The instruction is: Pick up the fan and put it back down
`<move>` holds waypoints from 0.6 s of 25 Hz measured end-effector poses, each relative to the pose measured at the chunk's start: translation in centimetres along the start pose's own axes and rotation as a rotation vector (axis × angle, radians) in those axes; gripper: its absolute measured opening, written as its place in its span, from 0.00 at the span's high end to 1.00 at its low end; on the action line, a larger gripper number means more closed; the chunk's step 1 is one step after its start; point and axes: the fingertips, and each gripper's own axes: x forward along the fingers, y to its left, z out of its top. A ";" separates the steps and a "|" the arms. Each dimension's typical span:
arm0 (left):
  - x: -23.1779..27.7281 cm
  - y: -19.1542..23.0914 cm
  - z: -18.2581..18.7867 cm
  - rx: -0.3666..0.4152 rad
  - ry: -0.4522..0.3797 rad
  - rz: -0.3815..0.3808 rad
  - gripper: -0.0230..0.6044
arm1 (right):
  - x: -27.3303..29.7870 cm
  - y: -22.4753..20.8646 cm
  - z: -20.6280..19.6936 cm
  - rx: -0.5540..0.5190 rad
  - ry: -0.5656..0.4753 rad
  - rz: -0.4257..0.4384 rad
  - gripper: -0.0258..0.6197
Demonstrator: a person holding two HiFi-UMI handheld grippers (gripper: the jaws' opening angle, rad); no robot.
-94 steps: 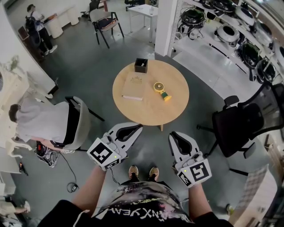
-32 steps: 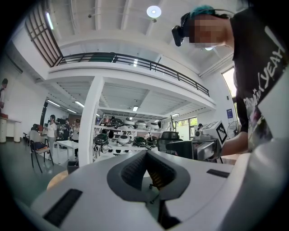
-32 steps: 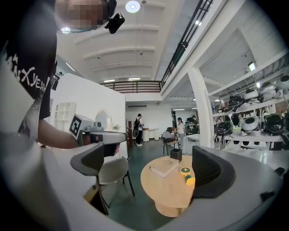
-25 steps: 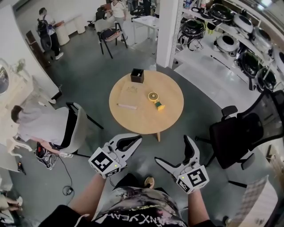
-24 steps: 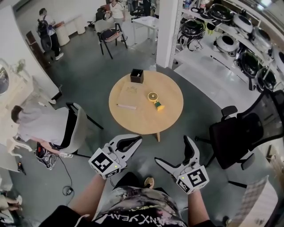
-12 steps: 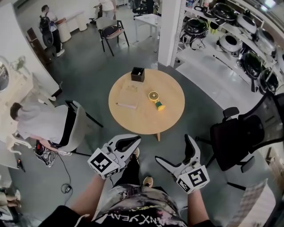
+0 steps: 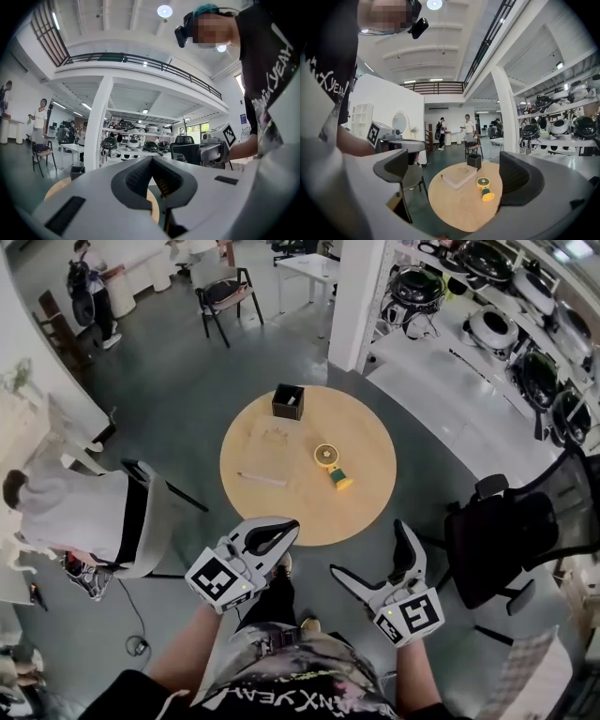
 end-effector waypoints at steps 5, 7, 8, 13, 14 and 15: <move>2.5 6.0 -0.1 -0.022 -0.006 -0.022 0.94 | 5.5 -3.2 0.6 0.008 0.015 -0.023 0.05; 3.5 8.2 -0.2 -0.029 -0.004 -0.034 0.94 | 7.5 -4.5 0.8 0.013 0.020 -0.034 0.05; 4.0 9.2 -0.3 -0.032 -0.003 -0.039 0.94 | 8.4 -5.1 0.9 0.015 0.022 -0.040 0.05; 5.7 13.3 -0.6 -0.043 0.001 -0.071 0.94 | 12.2 -7.0 1.3 0.019 0.036 -0.062 0.05; 6.0 13.9 -0.6 -0.048 0.002 -0.078 0.94 | 12.8 -7.3 1.4 0.020 0.040 -0.067 0.05; 6.3 14.5 -0.6 -0.053 0.004 -0.084 0.94 | 13.4 -7.5 1.5 0.020 0.044 -0.071 0.05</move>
